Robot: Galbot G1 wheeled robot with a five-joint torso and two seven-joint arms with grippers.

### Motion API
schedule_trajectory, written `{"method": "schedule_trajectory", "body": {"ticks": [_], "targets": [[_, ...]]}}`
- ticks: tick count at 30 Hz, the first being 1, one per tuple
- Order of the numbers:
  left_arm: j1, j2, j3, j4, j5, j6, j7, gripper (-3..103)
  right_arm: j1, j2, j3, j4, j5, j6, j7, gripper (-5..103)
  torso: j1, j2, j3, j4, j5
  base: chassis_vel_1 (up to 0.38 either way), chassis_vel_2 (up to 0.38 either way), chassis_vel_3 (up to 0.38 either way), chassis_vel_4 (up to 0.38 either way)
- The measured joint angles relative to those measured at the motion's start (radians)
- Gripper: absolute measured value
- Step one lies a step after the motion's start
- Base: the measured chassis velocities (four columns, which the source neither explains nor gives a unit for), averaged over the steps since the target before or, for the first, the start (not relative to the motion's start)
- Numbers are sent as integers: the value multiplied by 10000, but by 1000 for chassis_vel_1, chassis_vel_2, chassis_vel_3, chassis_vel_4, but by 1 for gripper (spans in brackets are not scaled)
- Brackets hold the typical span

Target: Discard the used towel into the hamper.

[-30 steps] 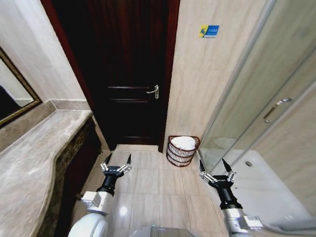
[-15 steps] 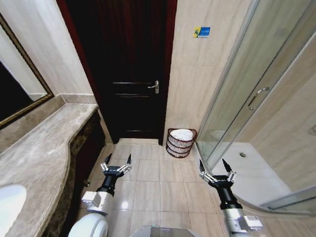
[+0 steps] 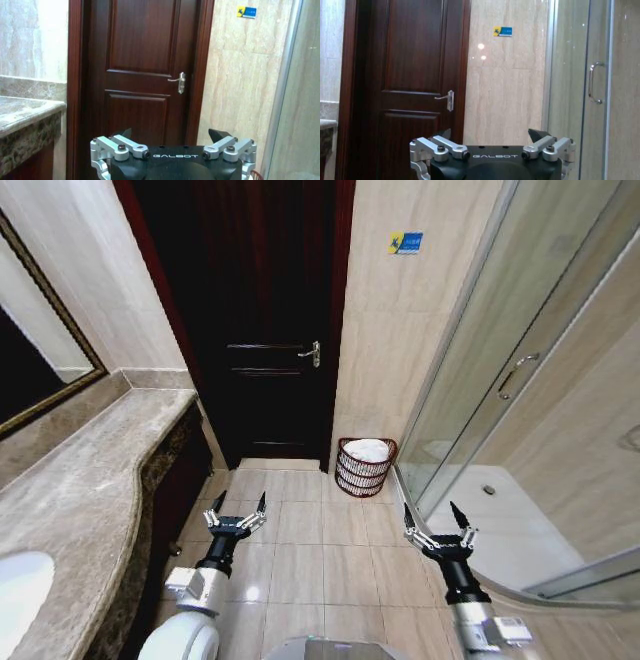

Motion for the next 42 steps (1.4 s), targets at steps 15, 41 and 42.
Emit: {"method": "schedule_trajectory", "body": {"ticks": [15, 41, 42], "targets": [[3, 0, 0, 0, 0, 0, 0, 100, -3, 0, 0, 0, 0, 0, 0, 100, -15, 7, -5, -2, 1, 95, -94, -105, 101], [2, 0, 0, 0, 0, 0, 0, 100, -1, 0, 0, 0, 0, 0, 0, 100, -7, 2, -2, 0, 0, -7, 8, 11, -7], [1, 0, 0, 0, 0, 0, 0, 100, 0, 0, 0, 0, 0, 1, 0, 100, -7, 2, -2, 0, 0, 0, 0, 0, 0]]}}
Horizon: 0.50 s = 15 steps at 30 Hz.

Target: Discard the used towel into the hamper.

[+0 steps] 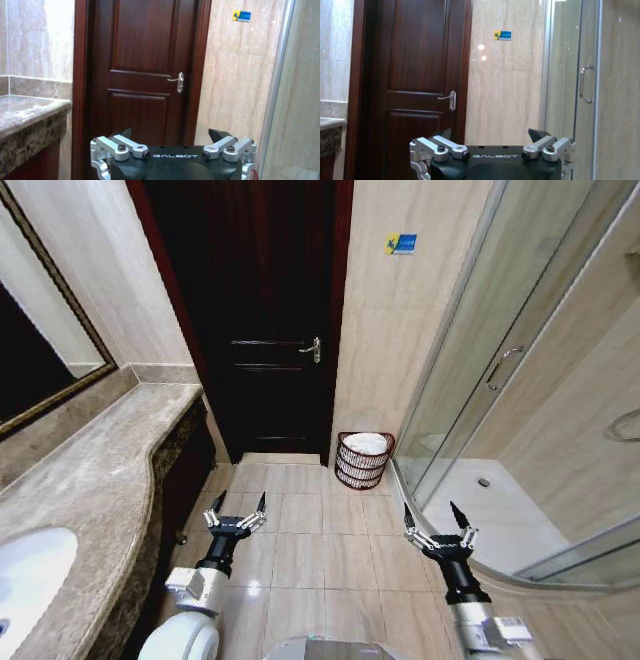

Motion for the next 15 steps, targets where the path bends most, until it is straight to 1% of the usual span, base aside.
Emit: {"method": "schedule_trajectory", "body": {"ticks": [15], "targets": [[0, 0, 0, 0, 0, 0, 0, 100, 0, 0, 0, 0, 0, 0, 0, 100, 1, 0, 0, 0, 0, 0, 0, 0, 0]]}}
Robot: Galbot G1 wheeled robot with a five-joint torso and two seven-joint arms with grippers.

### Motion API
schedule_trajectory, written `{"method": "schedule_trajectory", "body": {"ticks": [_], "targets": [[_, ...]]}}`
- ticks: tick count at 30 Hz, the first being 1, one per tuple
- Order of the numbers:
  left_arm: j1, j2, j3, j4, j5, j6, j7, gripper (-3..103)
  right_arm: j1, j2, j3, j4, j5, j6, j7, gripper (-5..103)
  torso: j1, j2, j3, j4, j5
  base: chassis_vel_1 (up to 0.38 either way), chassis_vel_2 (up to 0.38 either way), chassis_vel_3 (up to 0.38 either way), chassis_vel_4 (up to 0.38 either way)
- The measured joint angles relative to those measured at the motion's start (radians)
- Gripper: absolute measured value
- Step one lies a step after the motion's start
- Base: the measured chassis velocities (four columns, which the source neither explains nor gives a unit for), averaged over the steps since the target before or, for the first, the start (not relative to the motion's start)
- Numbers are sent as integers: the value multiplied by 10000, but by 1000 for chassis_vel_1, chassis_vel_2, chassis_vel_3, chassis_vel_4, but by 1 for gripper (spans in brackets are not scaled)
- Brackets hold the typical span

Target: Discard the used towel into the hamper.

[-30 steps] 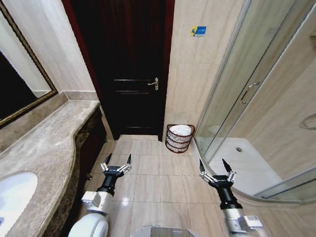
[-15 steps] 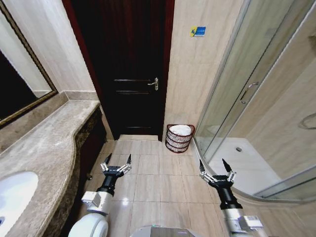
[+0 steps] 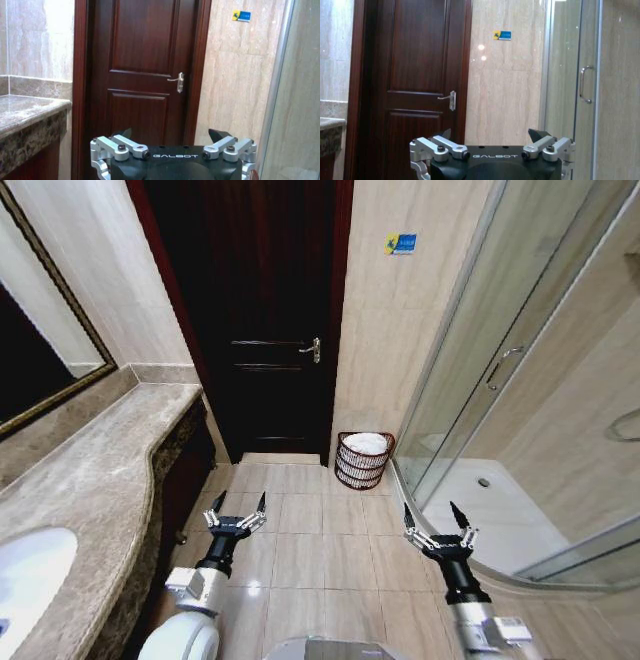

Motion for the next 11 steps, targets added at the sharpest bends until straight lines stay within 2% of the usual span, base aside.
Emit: {"method": "schedule_trajectory", "body": {"ticks": [11], "targets": [[0, 0, 0, 0, 0, 0, 0, 100, 0, 0, 0, 0, 0, 0, 0, 100, 0, 0, 0, 0, 0, 0, 0, 0, 0]]}}
